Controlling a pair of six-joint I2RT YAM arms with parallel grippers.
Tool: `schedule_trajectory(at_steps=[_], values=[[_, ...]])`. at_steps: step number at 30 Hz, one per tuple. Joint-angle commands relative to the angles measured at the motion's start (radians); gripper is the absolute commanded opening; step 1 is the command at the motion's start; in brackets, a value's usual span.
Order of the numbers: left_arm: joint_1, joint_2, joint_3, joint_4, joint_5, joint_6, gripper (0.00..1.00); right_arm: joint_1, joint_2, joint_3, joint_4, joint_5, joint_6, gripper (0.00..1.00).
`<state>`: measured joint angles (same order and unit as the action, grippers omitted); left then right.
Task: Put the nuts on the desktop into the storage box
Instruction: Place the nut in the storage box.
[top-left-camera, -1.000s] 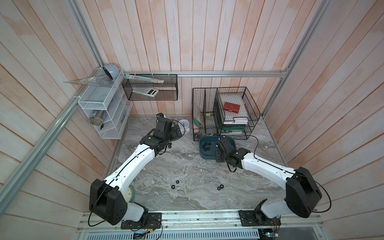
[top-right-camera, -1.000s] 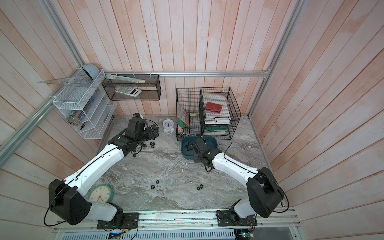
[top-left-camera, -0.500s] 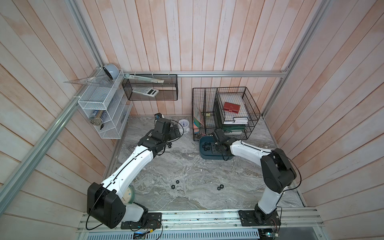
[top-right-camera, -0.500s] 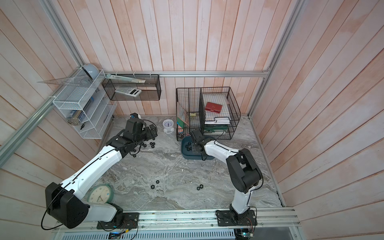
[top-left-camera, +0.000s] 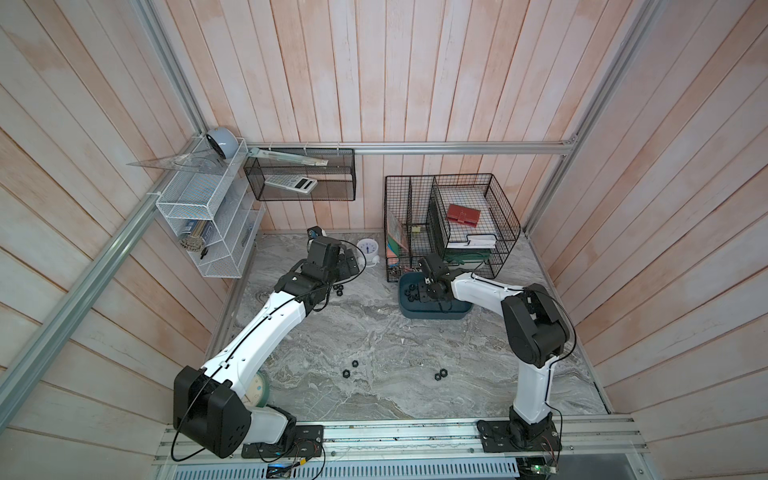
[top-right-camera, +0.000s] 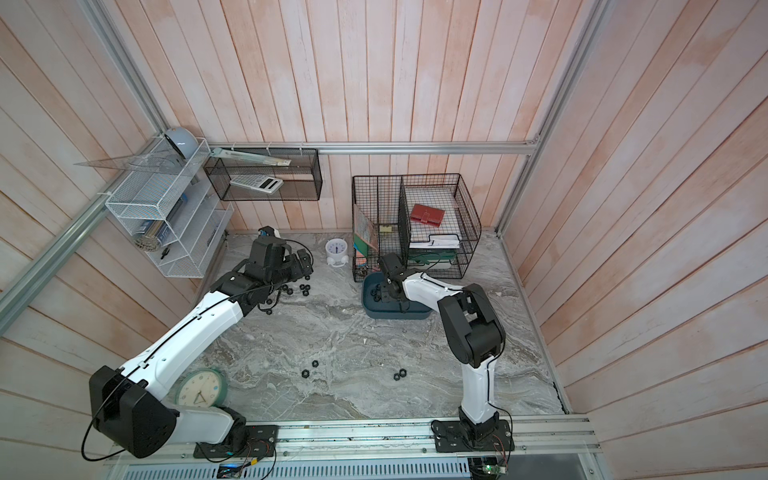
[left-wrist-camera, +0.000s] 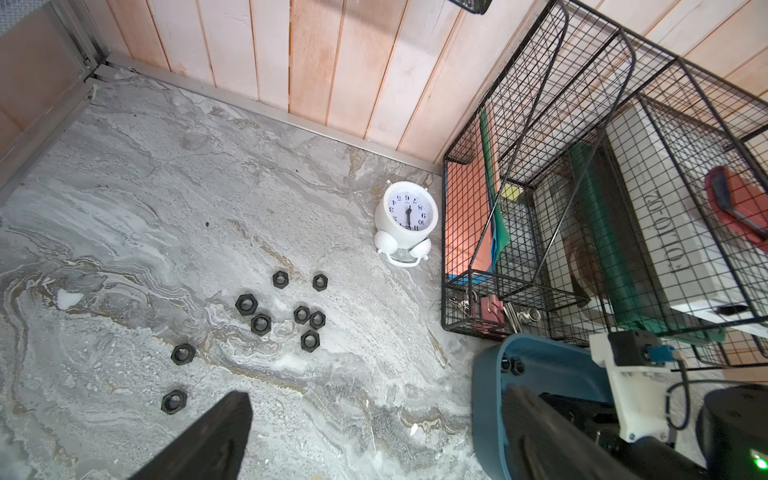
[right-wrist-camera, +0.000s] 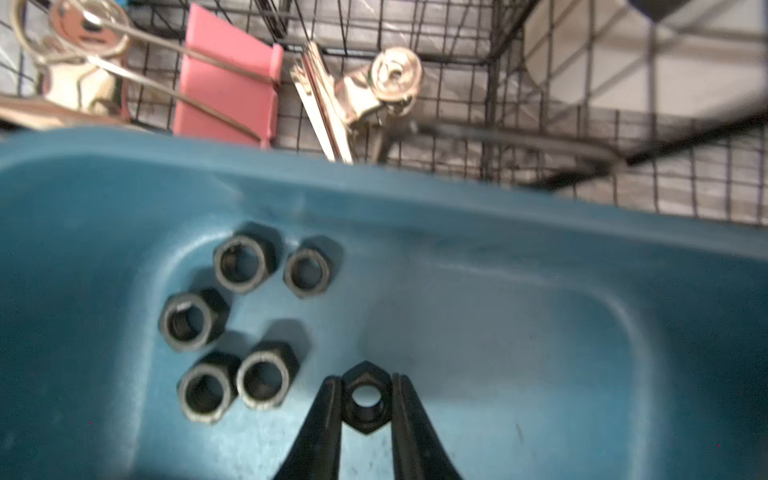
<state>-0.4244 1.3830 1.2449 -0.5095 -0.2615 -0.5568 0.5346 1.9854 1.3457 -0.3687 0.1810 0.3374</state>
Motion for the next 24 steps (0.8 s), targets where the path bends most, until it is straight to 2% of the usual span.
schedule_trajectory(at_steps=[1, 5, 8, 19, 24], values=[[0.006, -0.03, -0.02, -0.012, -0.019, 0.017, 1.0, -0.001, 0.036, 0.042, -0.035, -0.031, -0.017, 0.23], [0.009, -0.032, -0.022, -0.012, -0.019, 0.016, 1.0, -0.001, 0.056, 0.078, -0.046, -0.029, -0.02, 0.31], [0.008, -0.035, -0.027, -0.012, -0.019, 0.016, 1.0, -0.001, 0.058, 0.093, -0.059, -0.048, -0.025, 0.45], [0.01, -0.034, -0.039, 0.012, -0.014, 0.019, 1.0, 0.008, -0.062, 0.036, -0.091, -0.077, 0.0, 0.58], [0.011, -0.028, -0.054, 0.04, -0.002, 0.012, 1.0, 0.036, -0.171, -0.032, -0.119, -0.048, 0.027, 0.69]])
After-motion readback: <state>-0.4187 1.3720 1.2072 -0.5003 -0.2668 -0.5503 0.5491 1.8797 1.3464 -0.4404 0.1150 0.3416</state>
